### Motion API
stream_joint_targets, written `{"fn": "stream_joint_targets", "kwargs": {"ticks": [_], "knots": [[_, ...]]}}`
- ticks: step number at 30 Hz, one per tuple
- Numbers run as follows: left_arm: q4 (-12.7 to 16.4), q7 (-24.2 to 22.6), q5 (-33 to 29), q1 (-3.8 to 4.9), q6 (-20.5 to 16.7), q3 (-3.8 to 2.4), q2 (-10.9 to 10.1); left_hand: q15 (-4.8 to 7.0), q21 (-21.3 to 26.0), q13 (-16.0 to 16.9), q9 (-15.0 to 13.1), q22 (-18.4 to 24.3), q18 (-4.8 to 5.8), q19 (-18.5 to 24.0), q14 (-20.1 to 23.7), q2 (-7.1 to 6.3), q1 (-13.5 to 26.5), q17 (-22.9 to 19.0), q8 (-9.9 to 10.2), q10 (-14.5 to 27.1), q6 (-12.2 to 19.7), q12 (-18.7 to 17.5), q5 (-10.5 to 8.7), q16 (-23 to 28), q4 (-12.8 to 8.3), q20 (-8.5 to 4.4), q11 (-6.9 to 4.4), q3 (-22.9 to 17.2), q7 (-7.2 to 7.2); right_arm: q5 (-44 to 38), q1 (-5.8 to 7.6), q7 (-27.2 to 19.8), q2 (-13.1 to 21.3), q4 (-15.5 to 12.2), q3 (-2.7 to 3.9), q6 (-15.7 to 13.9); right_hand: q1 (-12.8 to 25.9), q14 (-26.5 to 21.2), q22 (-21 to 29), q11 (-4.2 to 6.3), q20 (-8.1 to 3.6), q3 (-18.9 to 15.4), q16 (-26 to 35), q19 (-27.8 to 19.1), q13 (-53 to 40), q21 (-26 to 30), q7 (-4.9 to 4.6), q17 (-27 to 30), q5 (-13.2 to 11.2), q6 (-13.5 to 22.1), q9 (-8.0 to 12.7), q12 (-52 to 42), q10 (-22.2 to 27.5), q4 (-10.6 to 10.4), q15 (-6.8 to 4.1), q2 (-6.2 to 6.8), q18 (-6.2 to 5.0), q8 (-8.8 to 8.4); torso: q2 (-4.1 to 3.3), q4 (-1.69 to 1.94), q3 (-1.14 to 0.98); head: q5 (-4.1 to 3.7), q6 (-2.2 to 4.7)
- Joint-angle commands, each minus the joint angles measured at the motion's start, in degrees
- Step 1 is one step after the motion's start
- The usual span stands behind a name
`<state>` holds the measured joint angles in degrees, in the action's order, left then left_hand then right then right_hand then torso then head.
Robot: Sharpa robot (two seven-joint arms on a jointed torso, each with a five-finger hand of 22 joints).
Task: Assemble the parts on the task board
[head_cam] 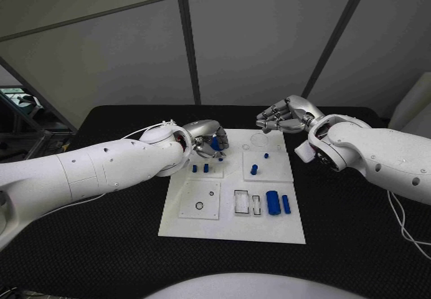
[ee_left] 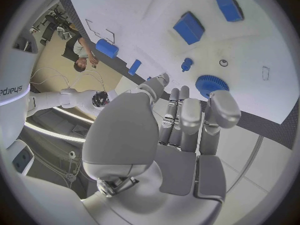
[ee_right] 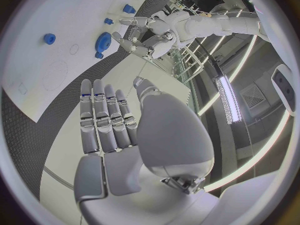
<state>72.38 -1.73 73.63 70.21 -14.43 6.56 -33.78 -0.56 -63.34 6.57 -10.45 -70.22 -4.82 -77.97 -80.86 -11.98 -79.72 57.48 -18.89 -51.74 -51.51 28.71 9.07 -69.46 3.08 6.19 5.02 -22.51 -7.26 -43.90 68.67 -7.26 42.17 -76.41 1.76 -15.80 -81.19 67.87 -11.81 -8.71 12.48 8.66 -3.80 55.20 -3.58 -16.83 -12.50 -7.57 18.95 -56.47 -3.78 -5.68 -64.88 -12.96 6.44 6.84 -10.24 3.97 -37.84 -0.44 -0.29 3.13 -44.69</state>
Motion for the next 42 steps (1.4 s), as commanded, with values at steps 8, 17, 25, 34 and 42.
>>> {"fn": "stream_joint_targets", "kwargs": {"ticks": [8,17,25,34,42], "knots": [[-1.81,1.53,6.72,-0.11,5.36,0.0,1.33,0.3,-3.68,-1.03,0.97,-2.81,-0.53,-2.25,-1.57,0.16,-0.37,1.14,1.04,-1.48,-1.69,-1.04,-0.09,-2.07,-0.62,-0.24,-0.09,0.16,0.12,-0.39,0.05,-0.39,-0.05,-0.23,0.03,0.35,0.16,-0.43,0.1,-0.14,0.08,-0.26,0.14,0.37,-0.03,0.2,0.04,0.09,0.26,0.22,-0.07,-0.34,0.45,0.14,-0.08,-0.63,-0.19,-0.11,0.1,0.07,-0.05,-0.19,-0.03],[-3.08,2.63,7.49,-0.29,6.9,0.0,2.2,0.48,-4.42,-1.34,1.27,-3.4,-0.39,-2.73,-1.89,0.54,-0.69,1.0,1.29,-2.3,-2.39,-1.33,-0.03,-2.34,-0.85,-0.4,-0.29,-0.18,0.11,-0.4,0.05,-0.39,-0.11,-0.27,0.03,0.37,0.16,-0.43,0.1,-0.14,0.08,-0.26,0.14,0.37,-0.03,0.2,0.04,0.09,0.26,0.22,-0.07,-0.34,0.45,0.14,-0.08,-0.63,-0.19,-0.11,0.05,0.02,-0.04,-0.26,-0.06],[-3.91,3.08,7.75,-0.4,7.14,-0.01,2.72,0.67,-4.98,-1.72,1.66,-3.9,-0.26,-3.09,-2.12,1.08,-1.17,0.74,1.69,-3.29,-3.06,-1.77,0.0,-2.55,-1.21,-0.59,-0.49,-1.03,0.05,-0.4,0.05,-0.38,-0.14,-0.29,0.03,0.42,0.16,-0.43,0.1,-0.14,0.08,-0.26,0.14,0.37,-0.03,0.2,0.04,0.09,0.26,0.22,-0.07,-0.34,0.45,0.14,-0.08,-0.63,-0.19,-0.11,0.07,0.07,-0.04,-0.31,-0.17],[-4.88,3.21,7.79,-0.51,6.94,-0.02,3.37,0.86,-5.8,-2.15,2.1,-4.65,-0.07,-3.49,-2.31,1.81,-1.6,0.49,2.17,-4.55,-3.92,-2.4,-0.2,-2.83,-1.67,-0.79,-0.68,-2.64,-0.07,-0.4,0.04,-0.39,-0.24,-0.31,0.03,0.49,0.16,-0.43,0.1,-0.14,0.08,-0.26,0.14,0.37,-0.03,0.2,0.04,0.09,0.26,0.22,-0.07,-0.34,0.45,0.14,-0.08,-0.63,-0.19,-0.11,0.1,0.07,-0.06,-0.35,-0.17],[-5.39,3.11,7.79,-0.64,6.94,-0.03,3.89,0.95,-6.34,-2.3,2.33,-5.11,0.05,-3.73,-2.42,1.96,-1.48,0.43,2.49,-5.32,-4.22,-2.7,-0.32,-3.02,-1.81,-0.88,-0.81,-3.29,-0.12,-0.4,0.04,-0.39,-0.33,-0.28,0.03,0.57,0.05,-0.42,0.2,-0.11,0.07,-0.23,0.12,0.46,-0.03,0.33,0.06,0.17,0.28,0.2,-0.08,-0.4,0.48,0.28,-0.1,-0.77,-0.2,-0.08,0.1,0.06,-0.07,-0.31,-0.29]]}}
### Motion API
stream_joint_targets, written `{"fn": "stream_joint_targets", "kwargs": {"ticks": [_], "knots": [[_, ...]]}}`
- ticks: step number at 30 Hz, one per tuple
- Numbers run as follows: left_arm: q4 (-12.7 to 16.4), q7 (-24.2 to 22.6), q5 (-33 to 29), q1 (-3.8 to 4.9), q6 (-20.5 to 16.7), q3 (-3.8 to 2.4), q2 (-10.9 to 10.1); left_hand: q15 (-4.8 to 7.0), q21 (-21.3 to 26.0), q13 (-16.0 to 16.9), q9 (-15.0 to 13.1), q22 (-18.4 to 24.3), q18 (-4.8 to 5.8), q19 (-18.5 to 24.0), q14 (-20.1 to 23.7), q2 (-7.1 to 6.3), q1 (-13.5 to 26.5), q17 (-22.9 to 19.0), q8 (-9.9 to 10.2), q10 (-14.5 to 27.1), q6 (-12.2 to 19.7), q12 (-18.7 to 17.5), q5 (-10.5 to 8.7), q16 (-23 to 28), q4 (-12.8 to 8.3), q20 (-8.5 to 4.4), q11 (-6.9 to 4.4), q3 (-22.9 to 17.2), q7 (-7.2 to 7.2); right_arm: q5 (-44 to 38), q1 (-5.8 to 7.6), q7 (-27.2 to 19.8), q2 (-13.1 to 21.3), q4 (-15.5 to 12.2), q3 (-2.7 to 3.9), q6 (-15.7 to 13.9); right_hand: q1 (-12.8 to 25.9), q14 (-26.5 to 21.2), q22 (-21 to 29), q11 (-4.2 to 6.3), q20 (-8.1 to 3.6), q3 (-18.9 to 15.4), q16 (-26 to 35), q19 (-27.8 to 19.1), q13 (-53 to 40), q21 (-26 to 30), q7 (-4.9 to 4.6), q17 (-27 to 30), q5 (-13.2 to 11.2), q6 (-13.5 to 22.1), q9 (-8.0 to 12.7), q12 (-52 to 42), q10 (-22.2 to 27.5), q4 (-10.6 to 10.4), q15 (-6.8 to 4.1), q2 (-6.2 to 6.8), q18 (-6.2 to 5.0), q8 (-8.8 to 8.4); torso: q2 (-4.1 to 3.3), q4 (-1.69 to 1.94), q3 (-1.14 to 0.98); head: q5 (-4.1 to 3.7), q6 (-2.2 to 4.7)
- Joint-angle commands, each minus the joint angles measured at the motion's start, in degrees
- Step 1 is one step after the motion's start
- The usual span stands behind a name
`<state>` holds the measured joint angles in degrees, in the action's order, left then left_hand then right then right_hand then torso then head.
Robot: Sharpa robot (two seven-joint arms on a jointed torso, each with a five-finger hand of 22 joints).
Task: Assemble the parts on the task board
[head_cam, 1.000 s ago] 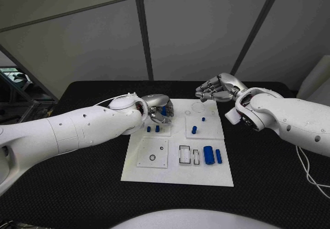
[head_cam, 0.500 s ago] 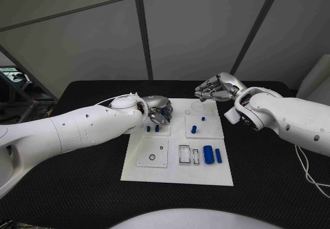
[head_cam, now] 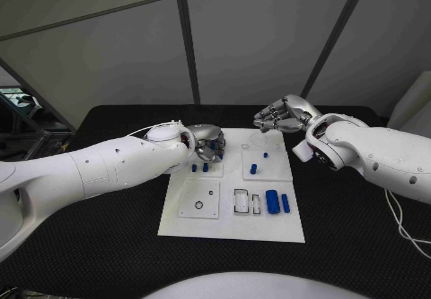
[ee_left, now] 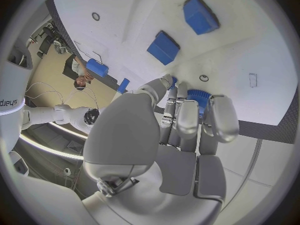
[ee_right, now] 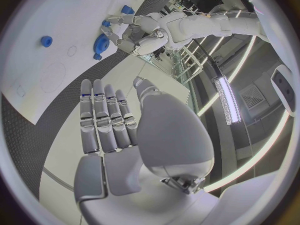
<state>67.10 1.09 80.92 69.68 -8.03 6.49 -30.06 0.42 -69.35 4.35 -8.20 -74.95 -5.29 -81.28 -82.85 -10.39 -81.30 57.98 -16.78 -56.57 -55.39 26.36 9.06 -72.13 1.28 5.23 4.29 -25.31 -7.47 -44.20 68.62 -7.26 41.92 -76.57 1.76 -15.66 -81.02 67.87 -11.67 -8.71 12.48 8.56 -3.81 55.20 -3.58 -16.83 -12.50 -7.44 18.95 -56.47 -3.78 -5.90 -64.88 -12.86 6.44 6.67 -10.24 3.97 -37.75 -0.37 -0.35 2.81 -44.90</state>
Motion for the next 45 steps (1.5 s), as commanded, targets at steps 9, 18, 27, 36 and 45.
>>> {"fn": "stream_joint_targets", "kwargs": {"ticks": [9,18,27,36,45], "knots": [[-0.15,0.34,0.49,-0.18,0.86,0.05,0.36,0.03,-0.75,-0.27,0.56,-0.79,0.62,-0.62,-0.57,-0.08,0.68,-0.2,1.31,-1.15,0.03,-0.97,-0.42,-0.57,-0.09,0.0,-0.14,-0.79,0.0,-0.1,0.09,-0.35,-0.1,-0.11,0.03,0.51,-0.12,-0.42,0.06,-0.11,0.07,-0.13,0.12,0.46,-0.03,0.33,0.06,0.05,0.28,0.2,-0.08,-0.19,0.48,0.18,-0.1,-0.59,-0.2,-0.08,0.03,0.01,-0.01,0.08,-0.12],[0.51,-0.86,-0.3,-0.27,-1.97,0.03,-0.32,0.72,-2.36,-0.22,0.44,-2.15,0.96,-1.39,-1.02,1.16,0.3,0.07,1.09,-5.08,-3.89,-1.99,-0.01,-1.36,-0.9,-0.54,-0.96,-3.43,0.53,-0.1,0.09,-0.4,-0.09,-0.1,0.03,0.53,-0.12,-0.42,0.06,-0.11,0.07,-0.13,0.12,0.46,-0.03,0.33,0.06,0.05,0.28,0.2,-0.08,-0.19,0.48,0.18,-0.1,-0.59,-0.2,-0.08,0.07,0.01,0.01,0.15,0.07],[2.54,-1.32,-0.87,-0.42,-4.02,-1.34,-1.95,0.81,-2.7,-0.23,0.53,-2.53,1.06,-1.58,-1.06,1.06,0.72,-0.2,1.68,-6.6,-5.04,-3.33,0.02,-1.5,-1.38,-0.73,-1.02,-4.44,0.4,-0.1,0.08,-0.46,-0.11,0.02,0.03,0.56,-0.12,-0.42,0.06,-0.11,0.07,-0.13,0.12,0.46,-0.03,0.33,0.06,0.05,0.28,0.2,-0.08,-0.19,0.48,0.18,-0.1,-0.59,-0.2,-0.08,0.07,0.03,0.01,0.18,0.29],[5.44,-0.77,-1.51,-0.64,-4.45,-4.47,-4.35,0.77,-2.77,-0.24,0.62,-2.63,1.09,-1.62,-1.08,0.93,0.92,-0.27,2.06,-6.97,-5.26,-3.97,0.01,-1.58,-1.59,-0.73,-0.95,-4.73,0.28,-0.1,0.0,-0.48,-0.04,0.22,0.03,0.58,-0.12,-0.4,0.11,-0.09,0.07,-0.13,0.11,0.52,-0.03,0.4,0.08,0.09,0.28,0.15,-0.1,-0.23,0.47,0.21,-0.11,-0.67,-0.2,-0.05,0.07,0.06,0.03,0.33,0.37],[8.13,0.7,-2.94,-0.77,-2.11,-5.25,-8.2,0.75,-2.81,-0.23,0.66,-2.7,1.1,-1.64,-1.07,0.83,1.1,-0.38,2.27,-7.23,-5.46,-4.35,-0.04,-1.6,-1.69,-0.72,-0.93,-4.85,0.27,-0.1,-0.04,-0.43,0.11,0.31,0.03,0.6,-0.12,-0.4,0.11,-0.09,0.07,-0.13,0.11,0.52,-0.03,0.4,0.08,0.09,0.28,0.15,-0.1,-0.23,0.47,0.21,-0.11,-0.67,-0.2,-0.05,0.11,0.1,0.01,0.48,0.37]]}}
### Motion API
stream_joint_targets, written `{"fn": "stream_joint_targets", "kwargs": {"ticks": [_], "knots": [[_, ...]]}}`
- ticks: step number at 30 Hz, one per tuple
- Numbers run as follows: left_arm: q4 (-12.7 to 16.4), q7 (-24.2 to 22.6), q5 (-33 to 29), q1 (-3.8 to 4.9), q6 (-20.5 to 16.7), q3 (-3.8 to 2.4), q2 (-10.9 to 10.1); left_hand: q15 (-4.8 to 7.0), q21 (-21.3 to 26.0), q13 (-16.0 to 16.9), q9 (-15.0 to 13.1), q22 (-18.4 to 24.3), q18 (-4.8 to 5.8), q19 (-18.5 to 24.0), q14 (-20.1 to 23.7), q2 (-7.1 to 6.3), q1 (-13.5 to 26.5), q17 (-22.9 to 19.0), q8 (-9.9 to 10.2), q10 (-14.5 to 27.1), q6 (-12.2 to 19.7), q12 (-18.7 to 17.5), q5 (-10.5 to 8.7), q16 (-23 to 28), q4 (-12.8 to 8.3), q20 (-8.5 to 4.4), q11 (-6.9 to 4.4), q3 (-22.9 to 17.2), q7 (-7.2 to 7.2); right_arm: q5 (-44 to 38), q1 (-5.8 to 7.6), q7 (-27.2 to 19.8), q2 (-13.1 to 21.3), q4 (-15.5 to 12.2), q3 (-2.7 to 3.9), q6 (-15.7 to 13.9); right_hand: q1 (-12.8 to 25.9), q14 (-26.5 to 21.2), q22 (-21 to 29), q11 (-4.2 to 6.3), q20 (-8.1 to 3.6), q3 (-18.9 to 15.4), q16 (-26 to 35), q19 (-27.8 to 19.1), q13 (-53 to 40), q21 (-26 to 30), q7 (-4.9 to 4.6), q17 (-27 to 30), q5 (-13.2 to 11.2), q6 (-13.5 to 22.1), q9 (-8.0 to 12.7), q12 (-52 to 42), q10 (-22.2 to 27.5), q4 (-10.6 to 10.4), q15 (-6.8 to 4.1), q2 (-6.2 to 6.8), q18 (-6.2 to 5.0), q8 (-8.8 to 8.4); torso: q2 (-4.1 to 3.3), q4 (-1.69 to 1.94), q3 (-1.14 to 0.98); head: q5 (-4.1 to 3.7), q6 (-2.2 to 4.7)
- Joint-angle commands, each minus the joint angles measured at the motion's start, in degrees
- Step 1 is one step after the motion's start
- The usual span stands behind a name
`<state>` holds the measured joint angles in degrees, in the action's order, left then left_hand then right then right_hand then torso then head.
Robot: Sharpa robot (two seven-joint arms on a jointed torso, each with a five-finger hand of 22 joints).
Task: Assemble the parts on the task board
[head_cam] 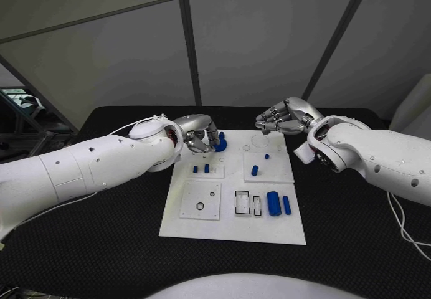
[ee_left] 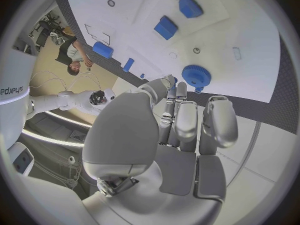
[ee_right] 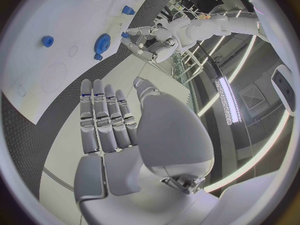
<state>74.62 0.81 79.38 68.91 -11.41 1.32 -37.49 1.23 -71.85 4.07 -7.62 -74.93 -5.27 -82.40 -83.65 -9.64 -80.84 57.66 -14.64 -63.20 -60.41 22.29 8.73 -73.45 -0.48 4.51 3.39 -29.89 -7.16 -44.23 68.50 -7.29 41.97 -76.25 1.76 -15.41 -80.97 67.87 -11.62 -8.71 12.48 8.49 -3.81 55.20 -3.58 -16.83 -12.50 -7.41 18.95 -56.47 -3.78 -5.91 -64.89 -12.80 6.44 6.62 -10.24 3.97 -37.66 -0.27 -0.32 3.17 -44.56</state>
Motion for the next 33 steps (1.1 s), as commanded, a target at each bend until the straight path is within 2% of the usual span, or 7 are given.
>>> {"fn": "stream_joint_targets", "kwargs": {"ticks": [1,6,11,20,33], "knots": [[0.81,1.11,-1.53,-0.04,1.5,-0.11,-1.15,-0.06,-0.32,0.05,0.08,-2.72,1.09,-0.53,-0.26,0.07,0.65,-0.07,0.14,-0.61,-0.45,-0.31,0.28,-0.29,0.07,0.01,-0.03,-0.27,-0.04,-0.08,0.08,-0.4,0.07,-0.01,0.03,0.35,-0.17,-0.4,0.05,-0.09,0.07,-0.07,0.11,0.52,-0.03,0.4,0.08,0.05,0.28,0.15,-0.1,-0.22,0.47,0.15,-0.11,-0.62,-0.2,-0.05,0.01,0.0,-0.03,0.12,0.03],[1.68,1.83,-2.03,-0.44,2.69,-0.16,-3.13,-0.07,-0.31,0.06,0.08,-2.73,1.09,-0.53,-0.26,0.04,0.74,-0.09,0.2,-0.7,-0.53,-0.43,0.24,-0.3,0.06,0.01,-0.04,-0.28,-0.02,-0.08,0.07,-0.38,0.11,0.02,0.03,0.35,-0.17,-0.4,0.05,-0.09,0.07,-0.07,0.11,0.52,-0.03,0.4,0.08,0.05,0.28,0.15,-0.1,-0.22,0.47,0.15,-0.11,-0.62,-0.2,-0.05,0.03,0.0,-0.02,0.24,-0.02],[1.92,2.37,-2.38,-1.04,3.46,-0.17,-4.12,-0.07,-0.34,0.07,0.1,-2.77,1.1,-0.54,-0.25,0.0,0.86,-0.13,0.27,-0.81,-0.62,-0.59,0.2,-0.32,0.05,0.02,-0.04,-0.28,-0.01,-0.09,0.05,-0.36,0.13,0.01,0.03,0.37,-0.17,-0.4,0.05,-0.09,0.07,-0.07,0.11,0.52,-0.03,0.4,0.08,0.05,0.28,0.15,-0.1,-0.22,0.47,0.15,-0.11,-0.62,-0.2,-0.05,-0.06,-0.11,0.02,0.38,0.08],[1.11,2.6,-2.5,-1.75,3.79,-0.17,-4.22,-0.07,-0.34,0.07,0.1,-2.77,1.1,-0.54,-0.25,0.0,0.86,-0.13,0.27,-0.81,-0.62,-0.59,0.2,-0.32,0.05,0.02,-0.04,-0.28,-0.01,-0.13,0.01,-0.34,0.15,-0.01,0.03,0.38,-0.17,-0.4,0.05,-0.09,0.07,-0.07,0.11,0.52,-0.03,0.4,0.08,0.05,0.28,0.15,-0.1,-0.22,0.47,0.15,-0.11,-0.62,-0.2,-0.05,-0.1,-0.13,0.0,0.44,0.08],[0.07,2.99,-2.51,-1.95,3.6,-0.19,-3.8,-0.06,-0.26,0.08,0.11,-2.73,1.08,-0.5,-0.23,-0.02,0.93,-0.22,0.37,-0.91,-0.7,-0.75,0.15,-0.3,0.02,0.02,-0.06,-0.31,0.0,-0.14,0.0,-0.36,0.1,0.0,0.03,0.39,-0.17,-0.4,0.05,-0.09,0.07,-0.07,0.11,0.52,-0.03,0.4,0.08,0.05,0.28,0.15,-0.1,-0.22,0.47,0.15,-0.11,-0.62,-0.2,-0.05,-0.11,-0.14,-0.01,0.44,-0.1]]}}
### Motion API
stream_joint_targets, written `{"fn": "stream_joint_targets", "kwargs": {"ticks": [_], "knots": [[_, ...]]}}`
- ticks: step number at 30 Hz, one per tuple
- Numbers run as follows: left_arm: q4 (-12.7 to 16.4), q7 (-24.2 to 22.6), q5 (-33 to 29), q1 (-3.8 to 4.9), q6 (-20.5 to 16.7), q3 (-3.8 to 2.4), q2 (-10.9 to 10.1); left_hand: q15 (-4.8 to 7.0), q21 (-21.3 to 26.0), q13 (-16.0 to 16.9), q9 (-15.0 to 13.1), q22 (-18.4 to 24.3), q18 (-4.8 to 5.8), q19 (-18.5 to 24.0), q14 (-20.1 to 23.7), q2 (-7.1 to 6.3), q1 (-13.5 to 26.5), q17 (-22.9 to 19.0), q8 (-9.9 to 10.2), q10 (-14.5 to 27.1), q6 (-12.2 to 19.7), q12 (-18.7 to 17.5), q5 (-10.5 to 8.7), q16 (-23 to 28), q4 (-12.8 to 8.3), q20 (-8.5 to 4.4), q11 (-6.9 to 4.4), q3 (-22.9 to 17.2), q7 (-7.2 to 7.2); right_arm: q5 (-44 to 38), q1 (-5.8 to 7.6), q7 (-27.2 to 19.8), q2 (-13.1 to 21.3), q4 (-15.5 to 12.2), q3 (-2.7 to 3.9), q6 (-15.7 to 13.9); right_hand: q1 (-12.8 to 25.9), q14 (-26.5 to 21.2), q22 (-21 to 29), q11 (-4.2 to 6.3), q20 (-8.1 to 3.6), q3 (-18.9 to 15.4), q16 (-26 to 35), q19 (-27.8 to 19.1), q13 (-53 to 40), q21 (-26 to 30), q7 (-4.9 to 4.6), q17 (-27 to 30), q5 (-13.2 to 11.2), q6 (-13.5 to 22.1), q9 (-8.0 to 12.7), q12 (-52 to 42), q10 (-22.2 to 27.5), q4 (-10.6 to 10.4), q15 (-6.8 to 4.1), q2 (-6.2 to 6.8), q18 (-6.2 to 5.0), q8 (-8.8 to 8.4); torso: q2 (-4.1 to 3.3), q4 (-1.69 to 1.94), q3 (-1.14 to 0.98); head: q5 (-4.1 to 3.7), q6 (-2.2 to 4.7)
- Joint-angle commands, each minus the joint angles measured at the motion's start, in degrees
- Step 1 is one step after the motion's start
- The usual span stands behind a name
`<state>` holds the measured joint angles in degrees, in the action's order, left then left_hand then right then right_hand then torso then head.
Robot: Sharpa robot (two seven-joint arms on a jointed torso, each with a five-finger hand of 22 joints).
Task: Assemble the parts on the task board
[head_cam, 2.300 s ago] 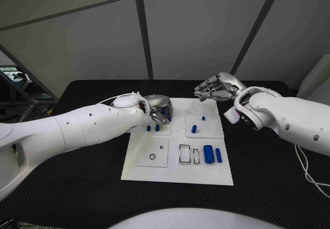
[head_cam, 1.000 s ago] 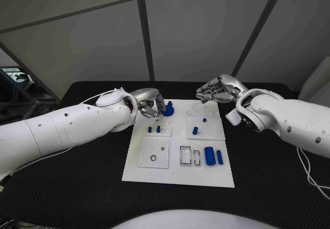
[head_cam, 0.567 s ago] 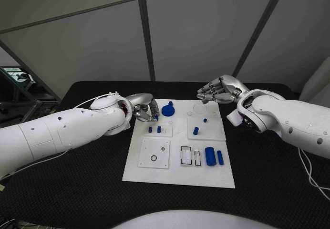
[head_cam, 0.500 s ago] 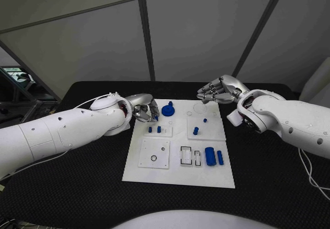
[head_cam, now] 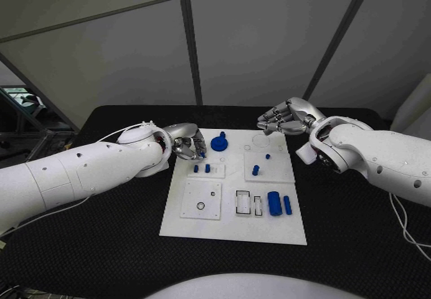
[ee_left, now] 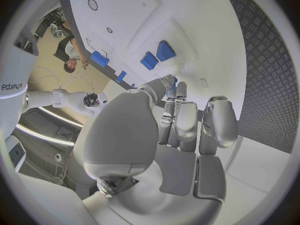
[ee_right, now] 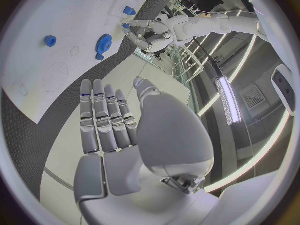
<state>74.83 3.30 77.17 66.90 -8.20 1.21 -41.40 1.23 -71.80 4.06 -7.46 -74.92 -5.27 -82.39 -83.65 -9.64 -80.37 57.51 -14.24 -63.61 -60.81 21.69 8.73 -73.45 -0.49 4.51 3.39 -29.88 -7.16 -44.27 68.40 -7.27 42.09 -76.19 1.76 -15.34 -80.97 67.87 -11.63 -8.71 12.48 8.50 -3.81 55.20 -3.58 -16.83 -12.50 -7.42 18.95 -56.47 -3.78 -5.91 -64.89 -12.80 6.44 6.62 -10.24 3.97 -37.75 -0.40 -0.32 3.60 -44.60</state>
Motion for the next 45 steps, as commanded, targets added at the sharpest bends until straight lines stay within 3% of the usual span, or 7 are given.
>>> {"fn": "stream_joint_targets", "kwargs": {"ticks": [1,22,45], "knots": [[-0.23,0.51,-0.31,0.05,0.4,-0.07,0.17,-0.05,-0.24,0.09,-0.04,-2.7,1.06,-0.48,-0.23,-0.01,0.45,-0.1,0.0,-0.52,-0.3,-0.19,0.15,-0.29,0.01,0.02,-0.05,-0.34,0.01,-0.1,0.09,-0.38,-0.02,-0.07,0.03,0.32,-0.16,-0.41,0.07,-0.09,0.07,-0.07,0.11,0.52,-0.03,0.4,0.08,0.06,0.28,0.15,-0.1,-0.22,0.47,0.15,-0.11,-0.62,-0.2,-0.05,-0.01,-0.01,-0.01,0.02,-0.06],[-0.81,0.55,-0.31,0.05,0.79,-0.09,1.81,-0.06,-0.19,0.09,0.0,-2.68,1.05,-0.45,-0.2,-0.02,0.49,-0.24,0.14,-0.56,-0.28,-0.36,0.12,-0.25,-0.04,0.02,-0.03,-0.38,-0.03,-0.1,0.06,-0.34,-0.24,-0.02,0.03,0.41,-0.16,-0.41,0.07,-0.09,0.07,-0.07,0.11,0.52,-0.03,0.4,0.08,0.06,0.28,0.15,-0.1,-0.22,0.47,0.15,-0.11,-0.62,-0.2,-0.05,-0.01,0.0,-0.03,-0.07,-0.15],[-1.5,2.56,-0.31,0.06,2.6,-0.09,2.1,-0.04,-0.06,0.18,0.01,-2.64,1.03,-0.39,-0.09,0.08,0.39,-0.51,0.27,-0.86,-0.5,-0.58,0.08,-0.16,-0.23,0.03,-0.1,-0.51,0.05,-0.1,0.06,-0.25,-0.2,0.0,0.03,0.52,-0.16,-0.41,0.07,-0.09,0.07,-0.07,0.11,0.52,-0.03,0.4,0.08,0.06,0.28,0.15,-0.1,-0.22,0.47,0.15,-0.11,-0.62,-0.2,-0.05,0.05,0.05,-0.02,-0.05,-0.34]]}}
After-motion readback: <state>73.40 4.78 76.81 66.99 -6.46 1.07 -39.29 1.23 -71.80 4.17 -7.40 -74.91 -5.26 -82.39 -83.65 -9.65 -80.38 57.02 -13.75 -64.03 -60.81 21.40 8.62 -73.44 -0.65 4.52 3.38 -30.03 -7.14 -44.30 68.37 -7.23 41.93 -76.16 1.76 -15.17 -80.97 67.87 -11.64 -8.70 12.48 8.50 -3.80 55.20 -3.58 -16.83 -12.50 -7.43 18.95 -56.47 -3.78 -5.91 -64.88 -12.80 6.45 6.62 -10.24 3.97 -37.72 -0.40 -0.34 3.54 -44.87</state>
